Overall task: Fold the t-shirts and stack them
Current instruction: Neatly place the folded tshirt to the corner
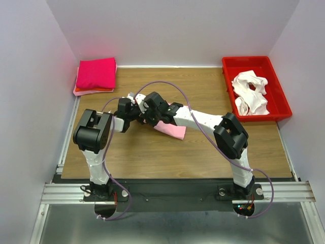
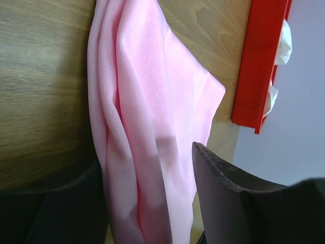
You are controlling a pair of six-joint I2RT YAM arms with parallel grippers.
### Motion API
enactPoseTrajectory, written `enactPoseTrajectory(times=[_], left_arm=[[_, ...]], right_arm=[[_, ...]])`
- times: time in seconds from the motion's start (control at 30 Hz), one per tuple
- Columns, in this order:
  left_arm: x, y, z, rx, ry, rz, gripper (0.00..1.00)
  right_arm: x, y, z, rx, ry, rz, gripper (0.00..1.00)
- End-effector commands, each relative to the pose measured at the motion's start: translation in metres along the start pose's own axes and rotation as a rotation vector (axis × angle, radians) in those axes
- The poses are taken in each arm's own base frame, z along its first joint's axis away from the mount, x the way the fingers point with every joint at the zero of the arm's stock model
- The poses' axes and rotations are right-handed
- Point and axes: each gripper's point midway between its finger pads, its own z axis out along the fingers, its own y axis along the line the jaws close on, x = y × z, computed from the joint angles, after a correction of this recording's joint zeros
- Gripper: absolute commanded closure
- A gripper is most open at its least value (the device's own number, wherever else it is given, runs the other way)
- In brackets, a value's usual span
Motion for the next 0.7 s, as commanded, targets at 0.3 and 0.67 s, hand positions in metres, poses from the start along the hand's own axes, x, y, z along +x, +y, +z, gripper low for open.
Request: enactPoseTrajectory(times=[0.3, 0.67], left_arm=[[-0.031, -0.01, 0.022, 0.022, -0.111, 0.047, 0.44], [-0.085, -0.005, 0.042, -0.21, -0.122, 0.404, 1.0]], right_arm=[[-0.033, 0.002, -0.014, -0.017, -0.09, 0.022, 1.0], [-0.024, -0.035, -0.028, 0.083, -0.073, 0.099, 0.09]])
